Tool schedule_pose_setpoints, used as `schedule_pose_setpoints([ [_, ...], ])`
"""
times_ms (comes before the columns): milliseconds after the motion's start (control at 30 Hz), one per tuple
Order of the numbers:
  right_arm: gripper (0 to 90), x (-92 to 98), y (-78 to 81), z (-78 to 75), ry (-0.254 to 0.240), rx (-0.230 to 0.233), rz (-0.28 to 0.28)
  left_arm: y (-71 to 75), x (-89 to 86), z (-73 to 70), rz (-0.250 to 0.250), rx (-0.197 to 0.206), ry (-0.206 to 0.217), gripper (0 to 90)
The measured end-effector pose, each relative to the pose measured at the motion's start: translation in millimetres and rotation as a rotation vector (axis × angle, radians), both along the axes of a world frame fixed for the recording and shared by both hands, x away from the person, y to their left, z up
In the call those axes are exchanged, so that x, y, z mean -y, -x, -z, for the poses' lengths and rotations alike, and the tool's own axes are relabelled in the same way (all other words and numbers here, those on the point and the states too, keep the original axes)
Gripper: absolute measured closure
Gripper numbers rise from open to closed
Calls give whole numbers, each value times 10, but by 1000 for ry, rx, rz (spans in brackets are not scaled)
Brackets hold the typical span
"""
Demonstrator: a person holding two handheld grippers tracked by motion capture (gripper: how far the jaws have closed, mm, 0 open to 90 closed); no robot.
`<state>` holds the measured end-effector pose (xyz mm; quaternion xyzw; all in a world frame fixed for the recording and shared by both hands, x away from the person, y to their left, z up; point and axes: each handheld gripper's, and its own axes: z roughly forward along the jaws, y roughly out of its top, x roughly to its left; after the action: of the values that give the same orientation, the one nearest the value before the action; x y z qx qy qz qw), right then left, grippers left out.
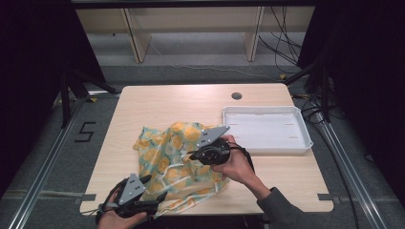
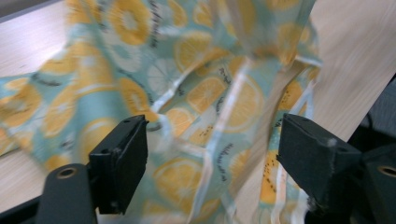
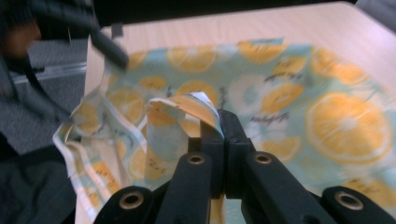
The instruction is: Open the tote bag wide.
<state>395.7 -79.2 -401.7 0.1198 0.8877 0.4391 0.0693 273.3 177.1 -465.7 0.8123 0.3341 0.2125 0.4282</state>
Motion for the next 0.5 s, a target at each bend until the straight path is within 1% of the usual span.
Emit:
schedule_pose_setpoints([
  [33,900,0,-22,-31,-13,7,9,-32,40,20,19,-8,-33,230],
  [67,900,2,-49,-62,-23,18,2,-63,81,43,31,-21,-59,230],
  [100,900,10,-68,-93,-34,26,21,-98,123,70,34,-24,-77,230],
  [133,900,10,-68,-93,-34,26,21,-98,123,70,34,-24,-77,230],
  [167,900,27,-106,-155,-51,26,32,-167,183,97,54,-35,-161,230],
  [200,900,36,-124,-182,-60,24,41,-199,225,131,45,-39,-176,230],
  [233,900,48,-152,-209,-61,50,47,-232,252,155,40,-36,-202,230],
  [267,900,54,-171,-225,-71,37,56,-274,284,198,32,-36,-205,232],
  [300,900,62,-194,-245,-81,40,54,-310,295,210,28,-37,-236,245],
  [333,900,75,-211,-263,-84,36,58,-343,306,231,21,-24,-238,324],
  [367,900,76,-218,-268,-90,36,73,-373,303,232,31,-11,-260,459],
  [400,900,76,-218,-268,-90,36,73,-373,303,232,31,-11,-260,543],
  [433,900,100,-248,-282,-76,32,87,-417,289,209,52,19,-265,630],
  [467,900,105,-261,-279,-70,37,94,-425,277,172,53,36,-239,725],
  [500,900,107,-269,-268,-72,43,110,-433,244,108,72,42,-242,770],
])
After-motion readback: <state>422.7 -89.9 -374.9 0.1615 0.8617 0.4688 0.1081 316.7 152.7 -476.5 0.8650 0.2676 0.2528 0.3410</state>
